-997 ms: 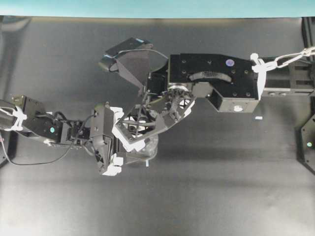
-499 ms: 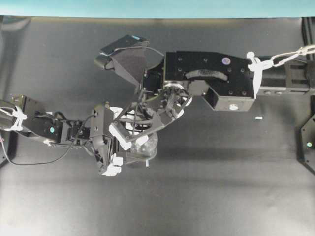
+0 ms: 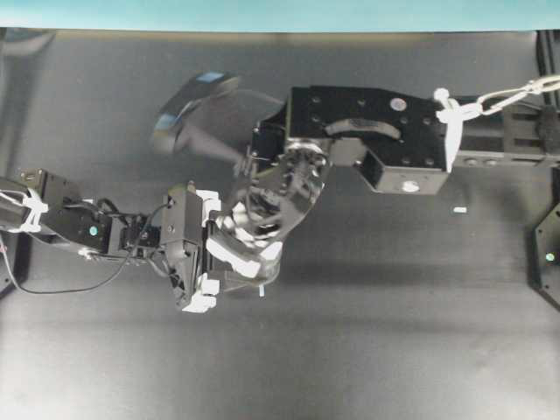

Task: Open the bottle cap by holding the bottle with the left arm and twisting the cap with the right arm.
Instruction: 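Swing the right gripper over toward the white bottle cap, then align the right gripper fingers around the white cap and close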

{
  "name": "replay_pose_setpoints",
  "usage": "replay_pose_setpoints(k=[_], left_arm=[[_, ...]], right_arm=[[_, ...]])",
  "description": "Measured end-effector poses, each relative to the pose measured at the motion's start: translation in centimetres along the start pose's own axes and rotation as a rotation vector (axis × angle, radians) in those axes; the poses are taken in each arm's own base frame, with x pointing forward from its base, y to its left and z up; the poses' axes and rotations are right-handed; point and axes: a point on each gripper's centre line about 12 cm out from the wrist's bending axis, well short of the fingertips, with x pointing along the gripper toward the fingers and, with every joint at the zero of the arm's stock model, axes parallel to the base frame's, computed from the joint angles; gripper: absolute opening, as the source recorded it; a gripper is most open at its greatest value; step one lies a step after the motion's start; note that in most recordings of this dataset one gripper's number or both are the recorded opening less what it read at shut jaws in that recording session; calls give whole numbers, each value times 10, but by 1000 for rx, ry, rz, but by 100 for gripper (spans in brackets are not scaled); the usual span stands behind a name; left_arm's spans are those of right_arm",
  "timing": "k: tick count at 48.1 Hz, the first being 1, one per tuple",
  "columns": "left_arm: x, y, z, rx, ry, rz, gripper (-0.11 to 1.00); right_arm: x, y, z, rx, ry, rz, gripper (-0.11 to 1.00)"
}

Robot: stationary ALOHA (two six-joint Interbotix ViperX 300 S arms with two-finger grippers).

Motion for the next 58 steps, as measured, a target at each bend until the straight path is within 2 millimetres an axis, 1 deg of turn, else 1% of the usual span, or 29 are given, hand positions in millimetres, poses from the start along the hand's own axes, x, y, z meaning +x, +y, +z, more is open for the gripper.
replay_pose_setpoints(k=[11,22,26,37,48,49,50,55,58], left_arm=[[0,0,0,2,0,0,82],[0,2,1,-4,-2,4,82],[0,2,0,-4,1,5,82],[0,1,0,-2,1,3,82],[0,1,0,0,1,3,82],[0,1,0,0,1,3,82],[0,1,-1,-2,3,3,82],[0,1,-1,0,7,4,82],[0,1,-1,0,9,4,82]], right_arm=[[-3,-1,4,-365,24,-27,38],[-3,-4,5,-604,30,-50,38],[-3,-4,5,-635,31,-51,38],[-2,0,3,-644,34,-51,38],[-3,1,-1,-612,29,-48,38],[-3,1,-1,-610,27,-48,40],[-3,1,-2,-609,24,-48,44],[-1,2,-5,-603,24,-52,73],[-2,5,-6,-597,12,-59,83]])
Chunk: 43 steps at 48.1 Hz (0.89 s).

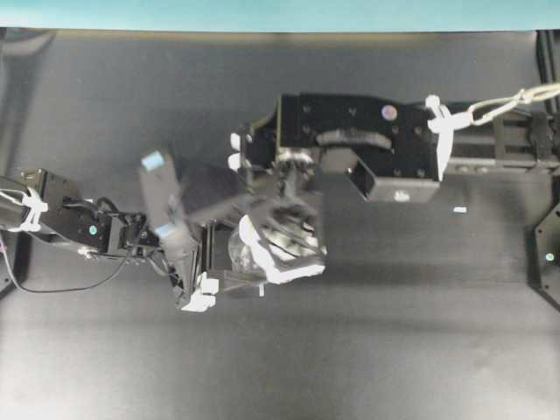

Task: Open the bottle cap by holding the bottle with the left arm and twisting the cap with the right arm.
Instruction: 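Align the right gripper fingers around the white cap and close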

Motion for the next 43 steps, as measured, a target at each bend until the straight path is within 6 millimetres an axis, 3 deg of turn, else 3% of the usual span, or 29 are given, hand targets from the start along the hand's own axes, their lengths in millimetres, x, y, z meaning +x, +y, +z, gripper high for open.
replay_pose_setpoints(k=[6,13,22,33,43], left_arm=[[0,0,-1,1,5,-1,82],[0,0,-1,-1,6,0,82],[0,-1,-1,-2,8,-2,82],[0,-1,-1,-3,8,-2,82],[0,-1,-1,-3,8,-2,82]], right_arm=[[-8,0,1,73,-26,-24,83],[-28,0,3,280,-67,-30,83],[-46,-4,6,754,-76,-16,83],[-43,-7,14,1098,-87,0,81],[-28,-4,17,1112,-57,-5,80]])
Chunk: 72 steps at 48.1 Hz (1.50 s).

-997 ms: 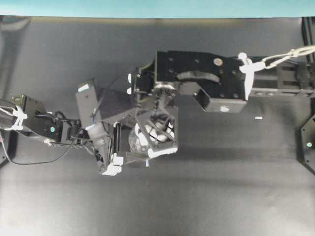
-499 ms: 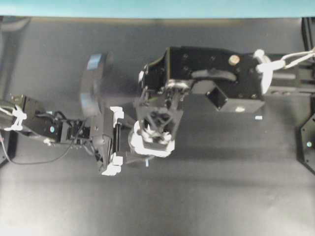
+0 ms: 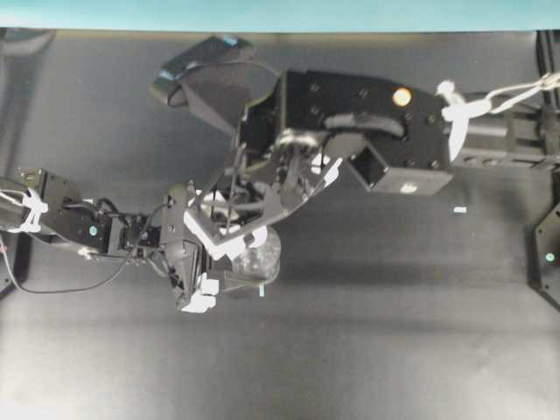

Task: Open the bottle cap by holding the bottle with the left arm and twisting the cap with the right arm.
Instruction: 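Align the right gripper fingers around the white cap and close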

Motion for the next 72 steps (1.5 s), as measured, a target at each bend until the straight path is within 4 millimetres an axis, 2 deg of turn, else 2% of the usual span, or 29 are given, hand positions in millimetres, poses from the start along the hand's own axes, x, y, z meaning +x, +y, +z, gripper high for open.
replay_pose_setpoints(k=[8,19,32,38,41,55,64,72], left_arm=[[0,0,0,0,2,0,82],[0,-1,0,1,2,-1,82],[0,-1,0,1,2,-1,82],[0,-1,0,1,2,-1,82],[0,0,0,0,2,0,82],[0,0,0,0,3,0,82],[0,0,0,0,3,0,82],[0,0,-1,0,5,1,82]], right_arm=[[17,1,1,1,23,-26,80],[23,0,1,2,31,-36,75],[34,-2,0,-2,35,-40,56],[37,0,2,-18,21,-22,42],[37,-1,2,-35,16,-18,38],[37,-2,-1,-213,29,-25,38],[37,-3,-1,-493,49,-18,38],[36,-4,-3,-676,70,-22,38]])
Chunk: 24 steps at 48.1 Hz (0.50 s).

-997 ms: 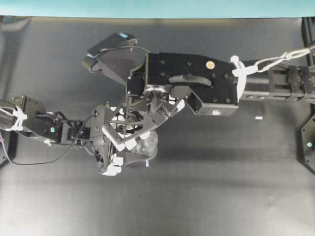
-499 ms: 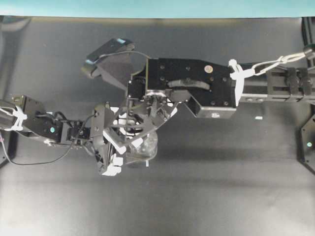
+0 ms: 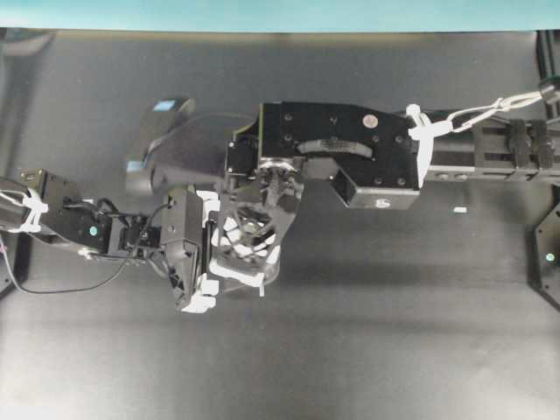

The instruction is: Open the bottle cap by holding the bottle with the left arm and twisting the cap with the right arm.

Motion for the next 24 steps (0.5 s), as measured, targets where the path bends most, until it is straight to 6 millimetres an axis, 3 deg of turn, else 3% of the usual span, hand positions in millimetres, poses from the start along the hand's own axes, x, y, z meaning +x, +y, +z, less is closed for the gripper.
replay_pose_setpoints(k=[24], left_arm=[[0,1,1,1,-2,3,82]], right_arm=[[1,2,2,-625,-38,-6,38]])
